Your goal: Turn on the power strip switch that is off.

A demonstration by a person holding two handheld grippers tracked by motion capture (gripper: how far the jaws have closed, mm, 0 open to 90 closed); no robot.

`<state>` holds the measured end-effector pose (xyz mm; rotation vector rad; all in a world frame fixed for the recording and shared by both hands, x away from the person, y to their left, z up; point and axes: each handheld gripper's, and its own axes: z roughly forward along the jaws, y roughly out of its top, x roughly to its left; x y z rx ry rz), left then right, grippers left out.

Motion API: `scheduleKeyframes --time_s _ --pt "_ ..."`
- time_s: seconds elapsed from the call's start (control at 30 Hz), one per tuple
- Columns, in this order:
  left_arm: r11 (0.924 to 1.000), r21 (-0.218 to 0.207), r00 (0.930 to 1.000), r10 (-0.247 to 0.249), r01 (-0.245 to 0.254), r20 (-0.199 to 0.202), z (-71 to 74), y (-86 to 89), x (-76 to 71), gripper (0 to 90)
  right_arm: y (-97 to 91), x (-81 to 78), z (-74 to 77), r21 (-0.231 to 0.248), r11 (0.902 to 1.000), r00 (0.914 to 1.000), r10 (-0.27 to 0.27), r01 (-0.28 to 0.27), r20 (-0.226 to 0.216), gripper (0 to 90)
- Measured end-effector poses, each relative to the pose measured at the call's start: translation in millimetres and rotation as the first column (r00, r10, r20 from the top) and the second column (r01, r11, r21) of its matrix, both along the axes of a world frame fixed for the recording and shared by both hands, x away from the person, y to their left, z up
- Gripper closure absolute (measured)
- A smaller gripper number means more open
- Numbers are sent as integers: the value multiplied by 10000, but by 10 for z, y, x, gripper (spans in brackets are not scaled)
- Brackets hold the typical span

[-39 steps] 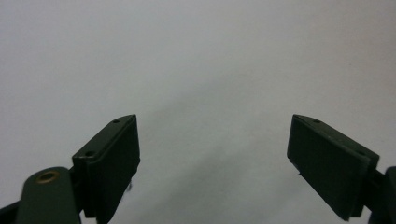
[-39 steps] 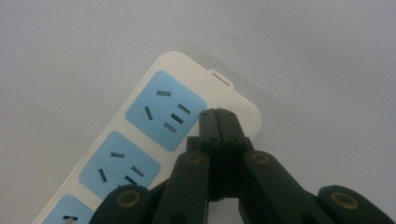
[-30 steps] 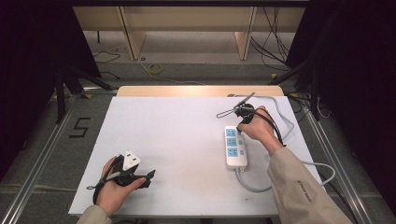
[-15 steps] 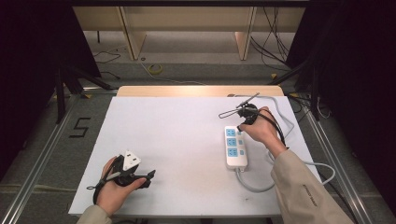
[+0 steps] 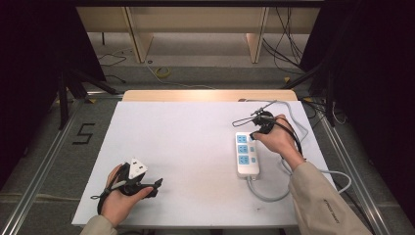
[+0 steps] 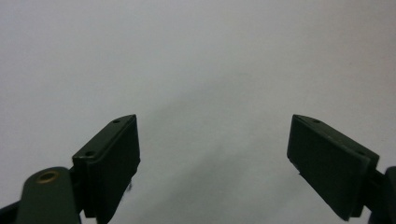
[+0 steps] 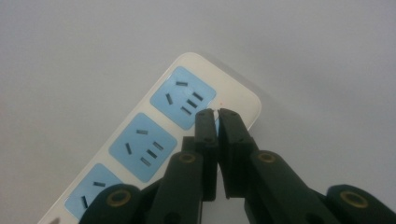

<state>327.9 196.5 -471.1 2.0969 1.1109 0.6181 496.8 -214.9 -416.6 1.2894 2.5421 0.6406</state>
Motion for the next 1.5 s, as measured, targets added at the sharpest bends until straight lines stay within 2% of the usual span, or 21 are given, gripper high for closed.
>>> scheduleKeyframes --time_s 0.6,1.07,1.23,1.5 --pt "10000 -3 10000 4 -4 7 -2 -7 -5 170 -61 -299 66 538 9976 9974 395 -427 598 814" --pt "10000 2 10000 9 -9 -10 -5 -6 -8 170 -71 -536 48 915 9934 9947 613 -688 823 760" --pt "10000 12 10000 6 -6 -18 -6 -6 -10 170 -95 -617 38 1040 9914 9930 697 -796 954 727" --pt "10000 37 10000 7 -7 -35 -6 -10 -11 170 -133 -754 -10 1580 9828 9913 793 -953 1048 606"
